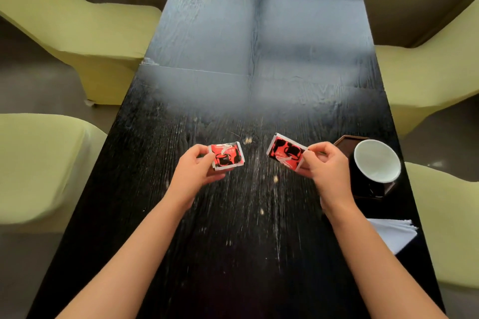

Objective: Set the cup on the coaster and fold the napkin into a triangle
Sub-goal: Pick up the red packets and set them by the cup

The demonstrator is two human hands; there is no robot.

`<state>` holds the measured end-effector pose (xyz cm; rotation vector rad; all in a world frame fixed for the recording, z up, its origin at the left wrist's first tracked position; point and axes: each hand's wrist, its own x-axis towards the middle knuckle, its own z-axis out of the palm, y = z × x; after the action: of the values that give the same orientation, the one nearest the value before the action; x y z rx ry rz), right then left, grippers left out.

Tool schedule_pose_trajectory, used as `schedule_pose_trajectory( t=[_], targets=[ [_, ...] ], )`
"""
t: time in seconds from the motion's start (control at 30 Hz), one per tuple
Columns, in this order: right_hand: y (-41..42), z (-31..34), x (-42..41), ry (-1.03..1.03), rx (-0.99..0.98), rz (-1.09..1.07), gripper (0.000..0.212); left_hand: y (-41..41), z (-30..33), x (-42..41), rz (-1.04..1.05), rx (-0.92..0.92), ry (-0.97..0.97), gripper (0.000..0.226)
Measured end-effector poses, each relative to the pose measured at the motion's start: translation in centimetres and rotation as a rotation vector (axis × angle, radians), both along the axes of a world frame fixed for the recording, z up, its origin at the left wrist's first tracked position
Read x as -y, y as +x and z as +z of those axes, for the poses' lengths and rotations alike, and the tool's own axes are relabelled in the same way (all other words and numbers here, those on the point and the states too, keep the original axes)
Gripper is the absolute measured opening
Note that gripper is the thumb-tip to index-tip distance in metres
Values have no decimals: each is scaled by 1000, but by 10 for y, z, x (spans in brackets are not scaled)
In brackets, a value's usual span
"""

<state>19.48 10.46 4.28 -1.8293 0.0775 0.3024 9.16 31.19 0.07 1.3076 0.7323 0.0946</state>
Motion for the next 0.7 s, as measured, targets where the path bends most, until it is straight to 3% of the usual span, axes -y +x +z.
schedule_pose_trajectory(
  t=[0.2, 0.47, 0.57, 0.7],
  targets=[
    [-31, 47, 9, 229, -137, 130, 19, -24, 46, 40, -123, 110, -79, 10],
    [-62, 59, 9, -48, 24, 182, 20, -36, 75, 76, -172, 144, -186, 23],
    [-69, 63, 12, -100, 73, 186, 17, -44, 78, 79, -182, 194, -76, 4],
    [-78, 71, 19, -92, 109, 170, 17, -52, 83, 85, -203, 235, -33, 8]
  ],
)
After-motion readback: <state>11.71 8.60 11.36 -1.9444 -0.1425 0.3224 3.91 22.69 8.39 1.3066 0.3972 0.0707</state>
